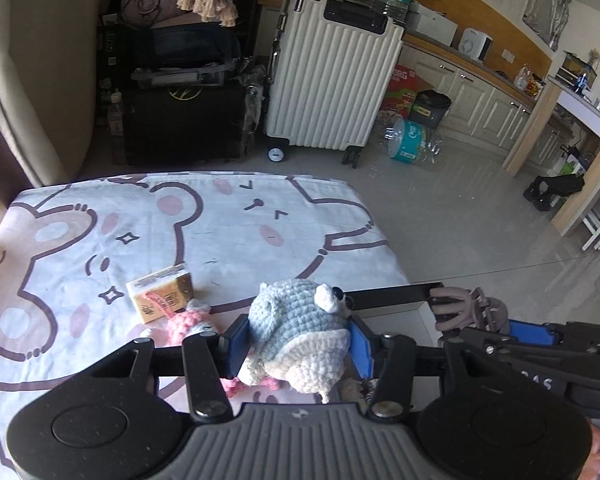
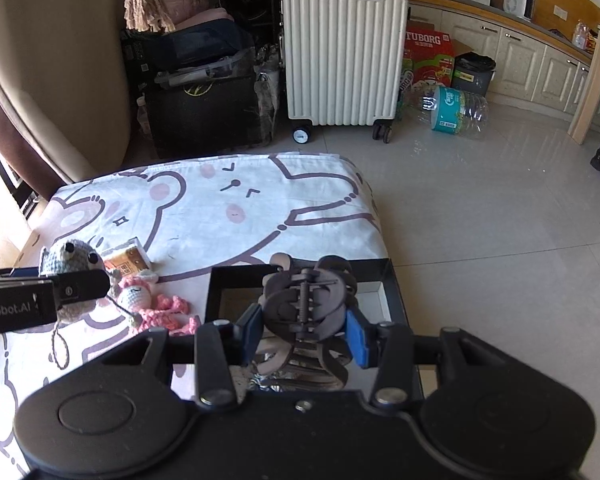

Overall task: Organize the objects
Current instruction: 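Carry the claw clip with the right tool while the left tool carries the grey toy to the black box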

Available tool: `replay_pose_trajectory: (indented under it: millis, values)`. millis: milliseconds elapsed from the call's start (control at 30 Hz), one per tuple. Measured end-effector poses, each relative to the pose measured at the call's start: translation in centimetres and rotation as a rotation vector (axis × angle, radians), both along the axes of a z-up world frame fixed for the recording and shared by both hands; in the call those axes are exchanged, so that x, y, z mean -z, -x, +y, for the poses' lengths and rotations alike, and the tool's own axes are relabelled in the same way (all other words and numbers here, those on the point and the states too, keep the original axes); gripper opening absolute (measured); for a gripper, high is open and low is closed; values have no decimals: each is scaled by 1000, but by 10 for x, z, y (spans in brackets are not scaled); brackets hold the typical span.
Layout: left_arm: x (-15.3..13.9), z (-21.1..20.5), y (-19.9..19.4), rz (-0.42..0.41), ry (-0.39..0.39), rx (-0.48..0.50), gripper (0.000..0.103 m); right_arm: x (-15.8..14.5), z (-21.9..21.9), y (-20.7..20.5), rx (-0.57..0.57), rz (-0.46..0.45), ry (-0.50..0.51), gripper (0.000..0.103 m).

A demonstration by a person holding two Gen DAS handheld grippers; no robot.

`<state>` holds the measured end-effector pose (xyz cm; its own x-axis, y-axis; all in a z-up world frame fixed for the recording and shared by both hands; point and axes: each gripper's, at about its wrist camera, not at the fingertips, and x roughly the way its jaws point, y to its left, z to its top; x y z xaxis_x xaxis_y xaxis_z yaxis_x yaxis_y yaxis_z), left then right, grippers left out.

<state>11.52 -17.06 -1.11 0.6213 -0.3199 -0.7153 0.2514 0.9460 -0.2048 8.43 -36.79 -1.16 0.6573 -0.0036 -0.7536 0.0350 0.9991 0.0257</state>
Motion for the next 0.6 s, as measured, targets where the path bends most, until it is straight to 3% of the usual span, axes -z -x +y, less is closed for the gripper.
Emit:
replay_pose_trajectory:
  millis: [600]
  values:
    - [47,-52,-35,56,99,92,52,57,-26,-15,3,131,28,45]
